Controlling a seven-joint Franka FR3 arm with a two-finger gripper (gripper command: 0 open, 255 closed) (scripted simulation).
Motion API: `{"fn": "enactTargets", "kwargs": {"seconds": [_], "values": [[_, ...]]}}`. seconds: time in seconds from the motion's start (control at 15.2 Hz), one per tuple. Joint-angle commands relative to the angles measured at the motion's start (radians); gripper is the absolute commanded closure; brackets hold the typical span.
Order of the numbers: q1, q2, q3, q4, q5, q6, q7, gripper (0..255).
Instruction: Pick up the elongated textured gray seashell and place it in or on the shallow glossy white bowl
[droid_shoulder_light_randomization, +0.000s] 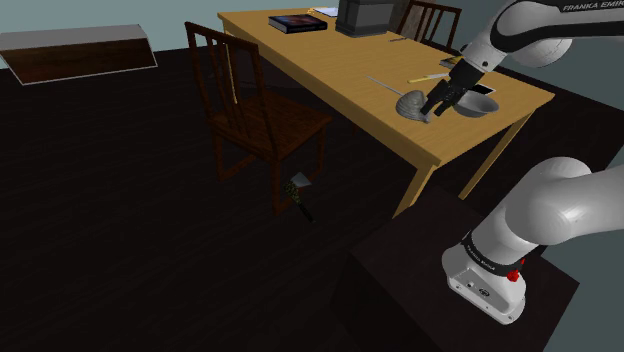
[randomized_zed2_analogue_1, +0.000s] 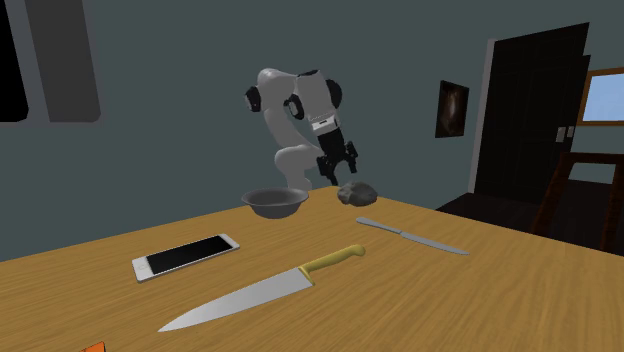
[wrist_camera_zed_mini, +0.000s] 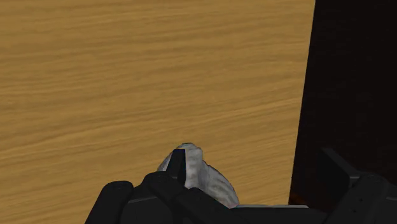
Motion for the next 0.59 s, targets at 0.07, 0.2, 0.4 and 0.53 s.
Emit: {"fn": "enactTargets", "kwargs": {"seconds": [0.07, 0.2, 0.4, 0.53], "values": [[-0.065, -0.027, -0.109, -0.016, 0.002, 0.086, -0.029, 0], [-0.046, -0.018, -0.123, -0.034, -0.003, 0.118, -0.024, 0], [-0.024, 0.002, -0.139, -0.058, -0.003, 0.167, -0.024, 0], [-0.012, 0.014, -0.147, -0.070, -0.001, 0.194, -0.026, 0]]}}
